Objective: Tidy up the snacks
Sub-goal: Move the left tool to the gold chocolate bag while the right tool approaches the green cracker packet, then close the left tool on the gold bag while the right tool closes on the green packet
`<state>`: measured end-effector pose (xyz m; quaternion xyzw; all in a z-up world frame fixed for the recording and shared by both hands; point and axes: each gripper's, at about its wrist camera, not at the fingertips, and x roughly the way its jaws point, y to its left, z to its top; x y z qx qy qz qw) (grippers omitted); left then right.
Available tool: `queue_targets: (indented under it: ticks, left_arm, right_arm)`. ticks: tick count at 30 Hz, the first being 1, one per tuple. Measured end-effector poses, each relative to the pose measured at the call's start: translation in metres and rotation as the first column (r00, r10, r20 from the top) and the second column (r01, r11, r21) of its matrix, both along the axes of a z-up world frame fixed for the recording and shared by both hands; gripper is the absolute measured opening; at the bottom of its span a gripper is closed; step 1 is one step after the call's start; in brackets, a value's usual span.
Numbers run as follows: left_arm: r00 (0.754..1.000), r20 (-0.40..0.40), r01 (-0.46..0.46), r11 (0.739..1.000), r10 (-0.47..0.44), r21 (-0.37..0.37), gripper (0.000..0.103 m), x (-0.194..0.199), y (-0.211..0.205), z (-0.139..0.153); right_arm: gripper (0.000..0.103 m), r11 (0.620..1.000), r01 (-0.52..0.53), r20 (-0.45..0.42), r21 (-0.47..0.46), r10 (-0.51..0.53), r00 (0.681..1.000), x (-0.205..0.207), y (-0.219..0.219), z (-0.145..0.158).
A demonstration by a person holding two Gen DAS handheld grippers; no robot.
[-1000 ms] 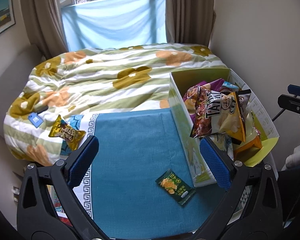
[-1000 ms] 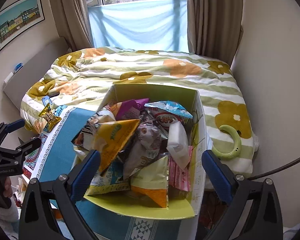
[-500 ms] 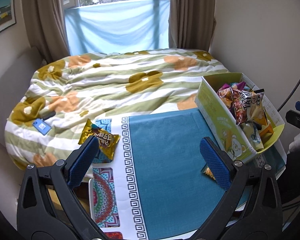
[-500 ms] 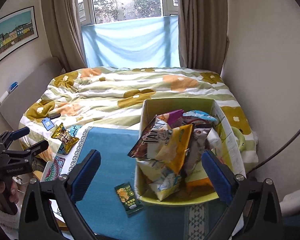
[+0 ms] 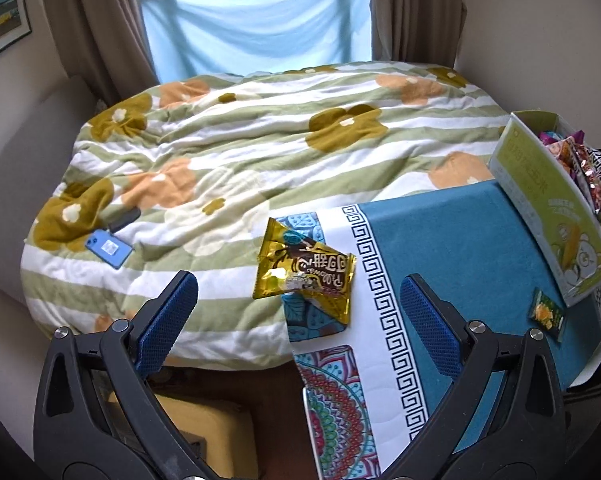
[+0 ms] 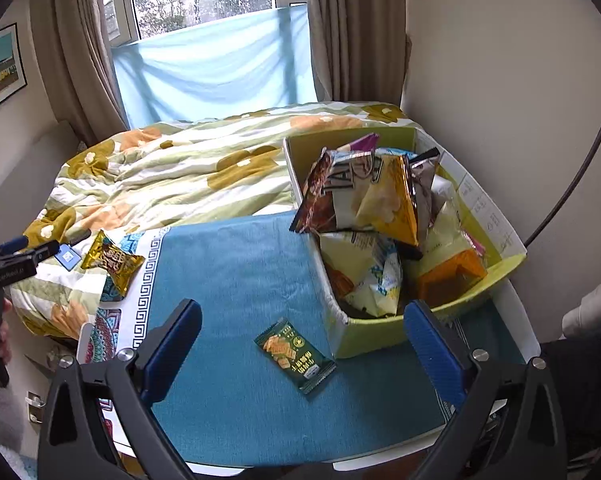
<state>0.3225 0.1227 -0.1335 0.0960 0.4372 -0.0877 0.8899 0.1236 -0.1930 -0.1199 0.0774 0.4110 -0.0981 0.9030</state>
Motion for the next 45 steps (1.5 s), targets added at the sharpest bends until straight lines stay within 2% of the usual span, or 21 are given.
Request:
queue_targets:
  ticks: [6,11,16,22,27,31,33,39,45]
  left_arm:
    - [0.995,-0.096,0.024,0.999,-0.027,-0.031,0.1,0.05,0.009,-0.054]
    - [0.989,-0.137,0.052,0.998,-0.058,-0.048,0.1,0.069,-0.002,-0.084]
    - [0.985,-0.156,0.067,0.998,-0.069,-0.017,0.1,0.081,-0.011,-0.103]
    - [0.984,-0.156,0.097,0.995,-0.092,0.025,0.1,0.089,-0.023,-0.111]
    - [0.977,-0.173,0.13,0.991,-0.123,0.03,0.091,0.086,-0.037,-0.115]
    - [0.974,-0.18,0.146,0.989,-0.14,0.023,0.09,0.08,-0.045,-0.115]
    - [0.972,-0.186,0.152,0.988,-0.147,0.015,0.09,0.077,-0.048,-0.115]
    - [0.964,-0.202,0.177,0.984,-0.175,-0.005,0.09,0.064,-0.058,-0.116]
    - [0.957,-0.204,0.209,0.978,-0.207,-0.012,0.09,0.052,-0.065,-0.117]
  right_arm:
    - [0.101,0.999,0.037,-0.075,0.019,-0.036,0.997,0.003,0.007,-0.048]
    - [0.101,0.995,0.07,-0.116,0.071,-0.061,0.991,0.014,0.0,-0.087]
    - [0.101,0.996,0.066,-0.13,0.052,-0.059,0.99,0.024,-0.004,-0.115]
    - [0.101,0.997,0.063,-0.172,0.035,-0.056,0.984,0.033,-0.011,-0.146]
    - [0.101,0.998,0.051,-0.191,0.045,-0.042,0.981,0.033,-0.016,-0.16]
    - [0.101,0.995,0.03,-0.205,0.092,-0.011,0.979,0.032,-0.015,-0.168]
    - [0.101,0.994,0.0,-0.207,0.113,0.023,0.978,0.032,-0.009,-0.17]
    - [0.101,0.986,-0.135,-0.197,0.097,0.152,0.969,0.033,0.021,-0.167]
    - [0.101,0.972,-0.226,-0.192,0.07,0.235,0.953,0.036,0.033,-0.167]
